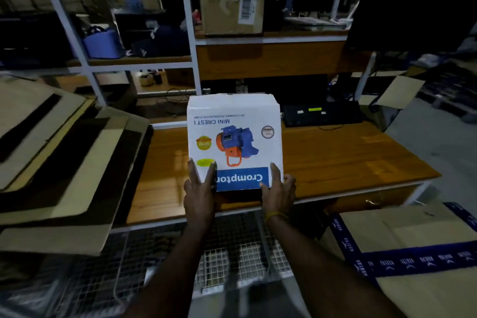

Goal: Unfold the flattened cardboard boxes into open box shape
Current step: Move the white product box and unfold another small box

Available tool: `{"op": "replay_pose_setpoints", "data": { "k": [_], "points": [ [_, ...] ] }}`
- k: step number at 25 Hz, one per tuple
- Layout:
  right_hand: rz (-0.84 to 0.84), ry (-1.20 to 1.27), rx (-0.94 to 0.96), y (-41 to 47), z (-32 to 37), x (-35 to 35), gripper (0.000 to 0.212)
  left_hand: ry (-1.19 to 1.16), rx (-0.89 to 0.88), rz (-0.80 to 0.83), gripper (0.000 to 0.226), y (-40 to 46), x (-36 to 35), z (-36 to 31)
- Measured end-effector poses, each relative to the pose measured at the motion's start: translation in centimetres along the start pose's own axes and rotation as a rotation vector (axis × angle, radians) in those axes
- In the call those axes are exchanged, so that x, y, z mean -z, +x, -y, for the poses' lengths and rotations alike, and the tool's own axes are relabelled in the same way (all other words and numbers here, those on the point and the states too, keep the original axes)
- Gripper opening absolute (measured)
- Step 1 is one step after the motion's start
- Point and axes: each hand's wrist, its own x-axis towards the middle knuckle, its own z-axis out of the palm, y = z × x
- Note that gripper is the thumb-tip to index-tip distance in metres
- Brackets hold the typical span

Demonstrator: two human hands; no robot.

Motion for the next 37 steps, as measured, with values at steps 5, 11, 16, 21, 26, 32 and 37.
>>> {"op": "replay_pose_setpoints", "data": {
  "k": [5, 11, 16, 21, 26, 32, 37],
  "points": [
    [0.023, -0.119, 0.085, 1.8, 0.9, -2.2, 0.090, 0.137, -0.053, 0.023, 0.117, 1.9, -1.5, 0.5],
    [0.043, -0.165, 0.140, 6.1, 1.7, -3.0, 0.123, 0.193, -0.180, -0.115, 0.120, 6.8, -2.1, 1.0],
    [0.036, -0.192, 0.256, 9.4, 1.8, -3.3, 0.130, 0.319, -0.237, -0.187, 0.109, 10.5, -1.5, -1.0],
    [-0.069, -0.128, 0.451, 15.5, 5.0, -1.0, 0.116, 0.364, -0.277, -0.221, 0.091, 14.4, -0.4, -1.7],
    [-0.030, -0.197, 0.585, 19.8, 5.7, -0.7, 0.096, 0.375, -0.255, -0.236, 0.079, 16.9, -0.1, -3.1],
    [0.212, -0.254, 0.501, 22.4, 8.0, -0.9, 0.082, 0.315, -0.230, -0.250, 0.045, 19.5, -0.2, -4.2],
    [0.294, -0.001, 0.512, 25.0, 8.7, -2.1, 0.074, 0.227, -0.375, -0.248, 0.044, 24.0, 0.8, -3.5]
  ]
}}
